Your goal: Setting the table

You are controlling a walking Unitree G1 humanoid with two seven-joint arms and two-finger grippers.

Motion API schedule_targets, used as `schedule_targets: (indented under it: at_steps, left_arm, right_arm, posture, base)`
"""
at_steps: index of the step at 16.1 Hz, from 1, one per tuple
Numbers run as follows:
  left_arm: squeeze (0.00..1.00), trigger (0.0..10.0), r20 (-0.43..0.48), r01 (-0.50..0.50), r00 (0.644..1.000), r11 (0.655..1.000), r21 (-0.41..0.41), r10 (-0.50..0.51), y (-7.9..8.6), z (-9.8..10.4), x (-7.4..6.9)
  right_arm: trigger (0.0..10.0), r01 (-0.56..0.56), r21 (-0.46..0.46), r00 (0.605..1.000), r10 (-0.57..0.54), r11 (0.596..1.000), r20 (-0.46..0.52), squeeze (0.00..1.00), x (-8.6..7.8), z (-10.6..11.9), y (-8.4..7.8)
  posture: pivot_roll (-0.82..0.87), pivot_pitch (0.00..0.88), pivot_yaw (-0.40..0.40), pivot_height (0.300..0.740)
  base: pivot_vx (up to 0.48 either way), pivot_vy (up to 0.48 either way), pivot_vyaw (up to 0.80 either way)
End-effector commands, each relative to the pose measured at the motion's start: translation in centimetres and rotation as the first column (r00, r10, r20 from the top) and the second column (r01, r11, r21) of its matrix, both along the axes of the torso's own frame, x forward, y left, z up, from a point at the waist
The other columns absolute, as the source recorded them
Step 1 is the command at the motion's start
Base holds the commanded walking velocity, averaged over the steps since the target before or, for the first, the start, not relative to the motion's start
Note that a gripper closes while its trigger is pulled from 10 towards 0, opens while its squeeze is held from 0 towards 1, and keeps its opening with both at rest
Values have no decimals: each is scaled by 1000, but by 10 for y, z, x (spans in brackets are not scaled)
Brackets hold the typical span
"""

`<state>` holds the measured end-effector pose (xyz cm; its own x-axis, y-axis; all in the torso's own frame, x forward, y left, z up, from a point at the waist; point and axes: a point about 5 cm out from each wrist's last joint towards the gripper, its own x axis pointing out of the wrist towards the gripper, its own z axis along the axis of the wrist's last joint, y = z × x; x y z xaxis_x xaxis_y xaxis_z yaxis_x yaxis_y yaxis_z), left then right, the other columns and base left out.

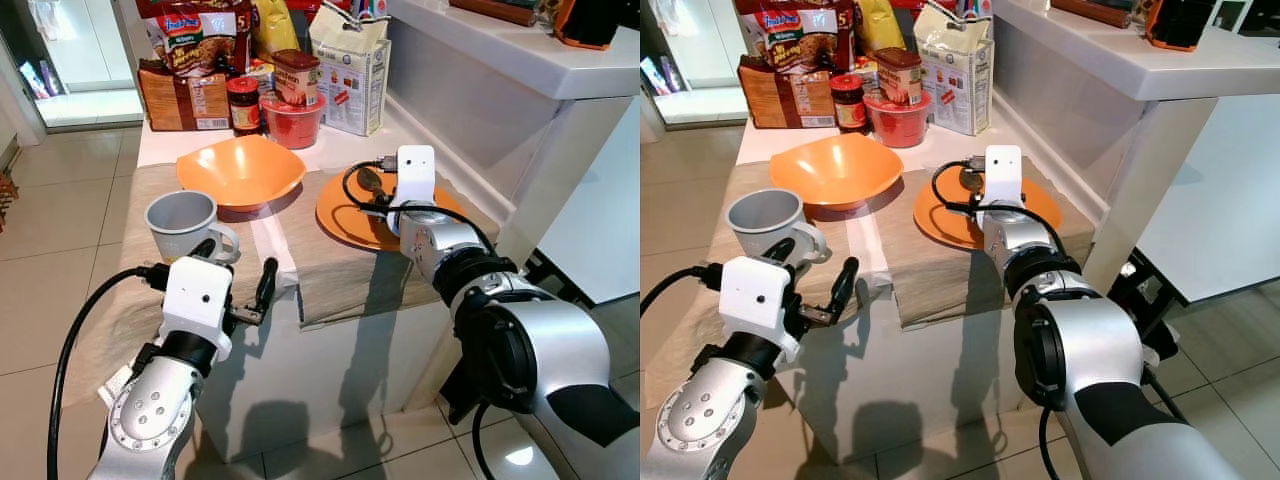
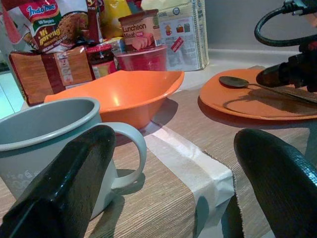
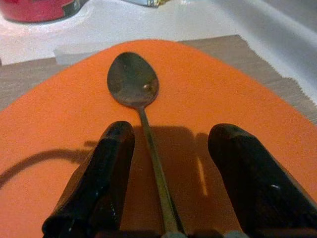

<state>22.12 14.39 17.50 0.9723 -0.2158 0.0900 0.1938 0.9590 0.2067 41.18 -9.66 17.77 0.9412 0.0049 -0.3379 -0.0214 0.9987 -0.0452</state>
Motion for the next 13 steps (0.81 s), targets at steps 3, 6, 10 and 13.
schedule_targets:
  at_steps: [3, 6, 10, 13]
  left_arm:
    - [0, 10000, 6, -2, 1000, 1000, 4, 2, -1, 0, 0]
    - [0, 10000, 8, -3, 1000, 1000, 7, 3, -1, 1, 0]
    - [0, 10000, 10, -2, 1000, 1000, 10, 2, -1, 1, 0]
    - [0, 10000, 8, -2, 1000, 1000, 11, 2, -1, 1, 0]
  right_arm:
    - [10000, 8, 15, 998, -7, 1000, -63, 0, -5, -16, -4]
    - [10000, 10, 34, 996, -7, 999, -90, 0, -7, -22, -4]
    - [0, 16, 54, 993, -9, 998, -119, 0, -10, -31, -4]
    - [0, 6, 58, 993, 0, 998, -119, 0, -11, -31, -2]
  posture:
    - [169, 10, -29, 740]
    - [168, 13, -27, 740]
    - [167, 17, -28, 740]
    - [164, 20, -25, 740]
  base:
    - [0, 0, 0]
    - [0, 0, 0]
    - [0, 0, 0]
    - [0, 0, 0]
